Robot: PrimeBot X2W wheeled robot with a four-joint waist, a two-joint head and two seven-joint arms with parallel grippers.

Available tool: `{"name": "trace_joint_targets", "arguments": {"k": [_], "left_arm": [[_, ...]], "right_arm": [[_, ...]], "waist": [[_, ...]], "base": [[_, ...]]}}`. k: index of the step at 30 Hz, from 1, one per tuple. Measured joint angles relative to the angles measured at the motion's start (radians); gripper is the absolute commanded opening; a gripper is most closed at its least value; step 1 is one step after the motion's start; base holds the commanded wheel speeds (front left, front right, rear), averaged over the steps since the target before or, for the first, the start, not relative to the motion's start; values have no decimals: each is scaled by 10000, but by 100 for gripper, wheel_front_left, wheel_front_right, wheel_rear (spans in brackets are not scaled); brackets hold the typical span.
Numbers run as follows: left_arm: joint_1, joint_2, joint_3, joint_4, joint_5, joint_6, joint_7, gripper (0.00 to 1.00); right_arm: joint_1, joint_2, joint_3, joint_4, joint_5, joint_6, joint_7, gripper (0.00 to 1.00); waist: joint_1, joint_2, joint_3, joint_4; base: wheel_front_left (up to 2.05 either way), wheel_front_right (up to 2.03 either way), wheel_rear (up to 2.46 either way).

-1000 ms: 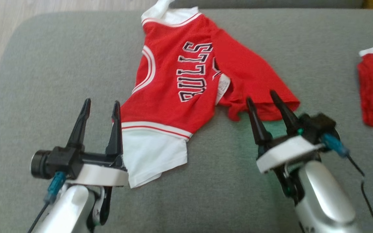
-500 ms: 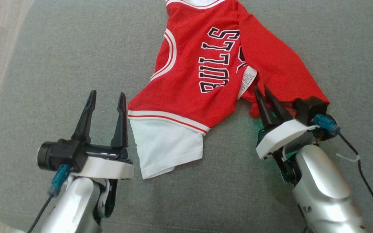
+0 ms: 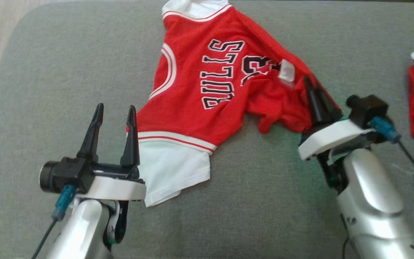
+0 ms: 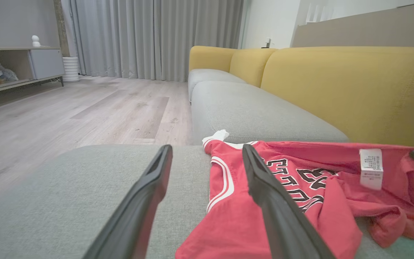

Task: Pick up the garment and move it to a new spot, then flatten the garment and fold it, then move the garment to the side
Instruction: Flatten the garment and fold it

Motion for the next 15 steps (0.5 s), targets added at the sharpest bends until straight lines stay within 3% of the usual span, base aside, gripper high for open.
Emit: {"name": "trace_joint_targets", "arguments": {"k": [7,15], "left_arm": [[102,-251,134,-42,217,-174,0,100],[87,-453,291,-31,332,-466,0,100]], "right_arm": [[-36,-100,-1507,-1747,-1427,0,1122,0],[-837,-1273,-2401,-2951,-1987,0,2637,0]], "waist": [[-1,0,-74,-234],[0,0,199,135]], "base": [[0,0,0],[0,0,0]]}}
